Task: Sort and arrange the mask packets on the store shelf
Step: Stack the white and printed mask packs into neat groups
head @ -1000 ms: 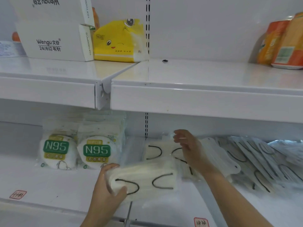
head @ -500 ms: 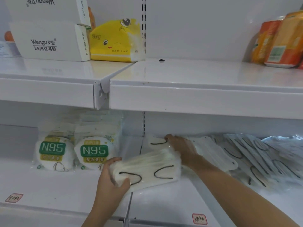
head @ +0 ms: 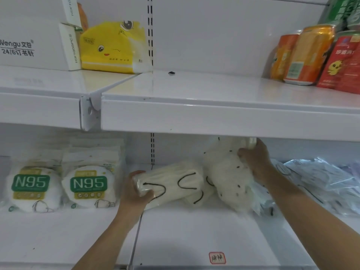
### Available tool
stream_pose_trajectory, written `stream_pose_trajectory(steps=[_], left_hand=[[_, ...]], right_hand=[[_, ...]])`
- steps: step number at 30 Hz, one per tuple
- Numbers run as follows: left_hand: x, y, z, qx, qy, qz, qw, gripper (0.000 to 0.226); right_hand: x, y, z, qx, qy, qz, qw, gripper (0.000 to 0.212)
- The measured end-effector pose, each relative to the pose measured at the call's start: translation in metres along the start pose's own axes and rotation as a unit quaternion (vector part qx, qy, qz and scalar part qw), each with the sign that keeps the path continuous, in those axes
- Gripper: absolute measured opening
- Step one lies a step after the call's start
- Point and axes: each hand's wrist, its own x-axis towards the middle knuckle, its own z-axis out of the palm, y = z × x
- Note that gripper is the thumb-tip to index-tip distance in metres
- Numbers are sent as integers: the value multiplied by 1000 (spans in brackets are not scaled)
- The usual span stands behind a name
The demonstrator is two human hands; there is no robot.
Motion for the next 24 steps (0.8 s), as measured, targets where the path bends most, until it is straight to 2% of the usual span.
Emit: stream_pose_trajectory(steps=[3, 6, 8, 10, 11, 13, 15, 19, 22, 24], left_hand=[[1, -7, -5, -10, 0, -8, 1000, 62], [3, -9, -5, -16, -7, -14, 1000, 63], [2, -10, -5, -27, -15, -18, 999, 63], [1, -11, -6, -38, -18, -20, 999, 61], [0, -11, -6, -42, -21, -21, 999, 61], [0, -9, -5, -48, -23, -26, 998, 62], [0, -8, -4, -46, -17, -25, 998, 61], [0, -7, -4, -33, -23, -19, 999, 61], [1, -11, -6, -41, -28, -18, 999, 63], [2, -14, -6, -43, -28, -19, 999, 65]], right_hand=[[13, 26, -17, 31, -3, 117, 993, 13], [16, 46, -25, -90, -11, 136, 987, 26], [16, 52, -24, -149, 20, 110, 983, 48], [15, 54, -25, -145, 52, 78, 985, 82], [16, 53, -26, -140, 65, 66, 986, 91], [15, 48, -29, -140, 81, 44, 986, 96], [14, 46, -30, -154, 80, 42, 984, 90], [5, 44, -30, -152, 6, 75, 985, 52], [3, 54, -33, -169, -15, 75, 983, 40], [2, 59, -39, -137, -43, 96, 985, 32]])
